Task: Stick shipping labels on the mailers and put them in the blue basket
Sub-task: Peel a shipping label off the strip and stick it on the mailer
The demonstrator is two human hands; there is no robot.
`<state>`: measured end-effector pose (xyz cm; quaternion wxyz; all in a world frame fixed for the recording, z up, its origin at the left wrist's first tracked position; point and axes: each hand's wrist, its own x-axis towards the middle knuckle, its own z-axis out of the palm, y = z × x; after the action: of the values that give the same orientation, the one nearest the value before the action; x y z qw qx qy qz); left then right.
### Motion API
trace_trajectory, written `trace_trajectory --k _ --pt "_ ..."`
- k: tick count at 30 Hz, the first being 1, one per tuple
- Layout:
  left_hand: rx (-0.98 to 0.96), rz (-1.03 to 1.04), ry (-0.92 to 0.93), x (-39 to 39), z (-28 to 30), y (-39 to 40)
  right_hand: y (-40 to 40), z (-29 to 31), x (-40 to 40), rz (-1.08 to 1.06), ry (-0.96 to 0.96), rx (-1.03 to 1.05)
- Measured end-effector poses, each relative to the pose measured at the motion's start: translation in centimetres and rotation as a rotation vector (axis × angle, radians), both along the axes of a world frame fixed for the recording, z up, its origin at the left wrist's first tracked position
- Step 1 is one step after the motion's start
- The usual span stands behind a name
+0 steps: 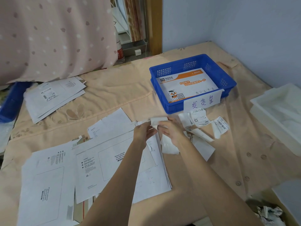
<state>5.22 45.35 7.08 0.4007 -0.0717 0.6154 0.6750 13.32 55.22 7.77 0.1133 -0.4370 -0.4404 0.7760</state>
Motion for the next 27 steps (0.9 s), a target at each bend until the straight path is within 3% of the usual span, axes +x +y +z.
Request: trace_trajectory --k 6,14,27 --pt "-0.019 -0.059 0.085 0.2 -0.1 0.3 -0.3 0.2 -0.3 -0.101 -0.019 0.050" --pt "-0.037 -0.084 0.161 0.3 0.3 0.0 -0.5 0.0 0.0 -0.078 0.015 -0.228" --pt "-0.070 -0.209 0.220 -0.8 -0.1 -0.6 -0.1 -0.4 0.5 -0.013 0.058 -0.412"
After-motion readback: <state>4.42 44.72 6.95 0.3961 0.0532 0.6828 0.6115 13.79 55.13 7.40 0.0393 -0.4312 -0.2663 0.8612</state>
